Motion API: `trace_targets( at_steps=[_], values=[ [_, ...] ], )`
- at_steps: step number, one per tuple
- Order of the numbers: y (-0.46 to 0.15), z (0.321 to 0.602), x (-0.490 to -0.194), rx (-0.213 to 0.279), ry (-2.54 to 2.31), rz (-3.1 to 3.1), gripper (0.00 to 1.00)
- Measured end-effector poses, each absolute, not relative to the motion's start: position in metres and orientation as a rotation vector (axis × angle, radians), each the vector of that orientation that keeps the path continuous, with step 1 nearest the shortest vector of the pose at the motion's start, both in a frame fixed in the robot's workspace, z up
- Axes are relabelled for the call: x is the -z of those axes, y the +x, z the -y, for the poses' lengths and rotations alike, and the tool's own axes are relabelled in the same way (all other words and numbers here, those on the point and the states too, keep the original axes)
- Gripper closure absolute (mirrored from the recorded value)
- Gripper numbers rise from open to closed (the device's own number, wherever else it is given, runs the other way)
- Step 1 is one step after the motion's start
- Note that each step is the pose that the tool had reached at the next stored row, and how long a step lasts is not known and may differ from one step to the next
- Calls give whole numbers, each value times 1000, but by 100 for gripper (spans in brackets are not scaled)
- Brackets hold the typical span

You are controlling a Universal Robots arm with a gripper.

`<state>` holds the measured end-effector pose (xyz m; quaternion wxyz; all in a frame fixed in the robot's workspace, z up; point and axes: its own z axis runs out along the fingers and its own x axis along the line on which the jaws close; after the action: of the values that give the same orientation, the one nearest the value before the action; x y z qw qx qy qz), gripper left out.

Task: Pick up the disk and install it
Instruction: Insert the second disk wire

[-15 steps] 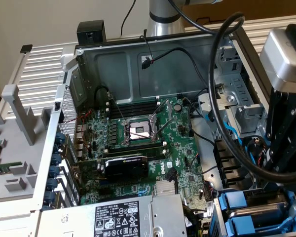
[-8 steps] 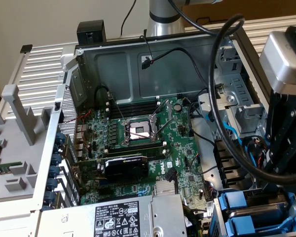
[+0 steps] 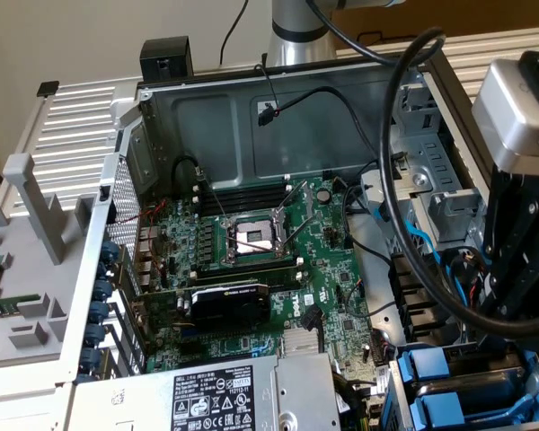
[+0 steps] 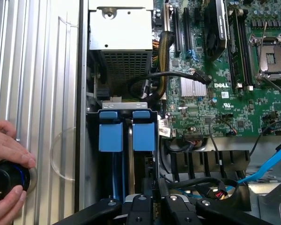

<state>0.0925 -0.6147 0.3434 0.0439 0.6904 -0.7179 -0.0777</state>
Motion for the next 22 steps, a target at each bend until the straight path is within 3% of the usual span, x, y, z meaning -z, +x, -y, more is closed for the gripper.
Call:
trace_targets(
  at_steps=[22],
  values=[
    [93,613,-342,231,2109,2188,84]
  ],
)
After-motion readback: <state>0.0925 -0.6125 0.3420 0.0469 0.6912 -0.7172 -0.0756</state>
